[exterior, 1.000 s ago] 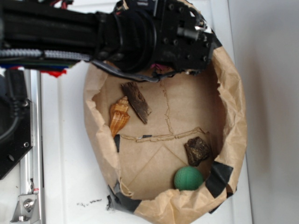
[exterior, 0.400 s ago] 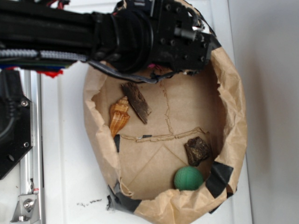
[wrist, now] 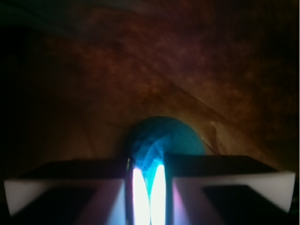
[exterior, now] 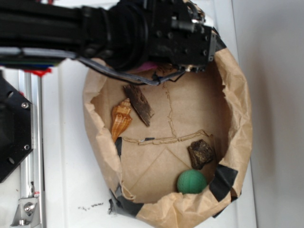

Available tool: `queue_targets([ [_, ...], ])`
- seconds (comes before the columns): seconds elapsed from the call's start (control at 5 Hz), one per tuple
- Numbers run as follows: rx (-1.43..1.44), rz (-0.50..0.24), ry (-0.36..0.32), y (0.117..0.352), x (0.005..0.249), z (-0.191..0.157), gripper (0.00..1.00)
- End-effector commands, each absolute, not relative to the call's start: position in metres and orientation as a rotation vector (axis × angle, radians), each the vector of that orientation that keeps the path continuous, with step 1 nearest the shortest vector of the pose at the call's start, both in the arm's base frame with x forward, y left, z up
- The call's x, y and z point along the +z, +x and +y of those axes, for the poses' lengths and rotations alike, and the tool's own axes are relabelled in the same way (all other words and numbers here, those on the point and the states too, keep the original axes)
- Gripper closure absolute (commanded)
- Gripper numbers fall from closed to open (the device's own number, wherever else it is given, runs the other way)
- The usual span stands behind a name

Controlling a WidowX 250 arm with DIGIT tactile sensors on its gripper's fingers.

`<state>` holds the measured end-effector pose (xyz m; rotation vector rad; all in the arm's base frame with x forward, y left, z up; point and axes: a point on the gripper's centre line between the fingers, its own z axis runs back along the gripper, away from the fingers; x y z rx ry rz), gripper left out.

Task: Grab the blue ball.

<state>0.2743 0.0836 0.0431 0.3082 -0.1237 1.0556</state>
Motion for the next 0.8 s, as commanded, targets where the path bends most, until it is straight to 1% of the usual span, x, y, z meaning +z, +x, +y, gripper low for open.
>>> queue_targets([
  [0.0,0.797,-0.293,0.058,0.268,0.155,0.049,1.0],
  [0.2,0.778,-0.297,0.049,0.261,0.158,0.045,1.0],
  [0.4,0.711,-0.271,0.017,0.265,0.153,0.05,1.0],
  [0.6,0.482,-0.131,-0.104,0.274,0.153,0.048,1.0],
])
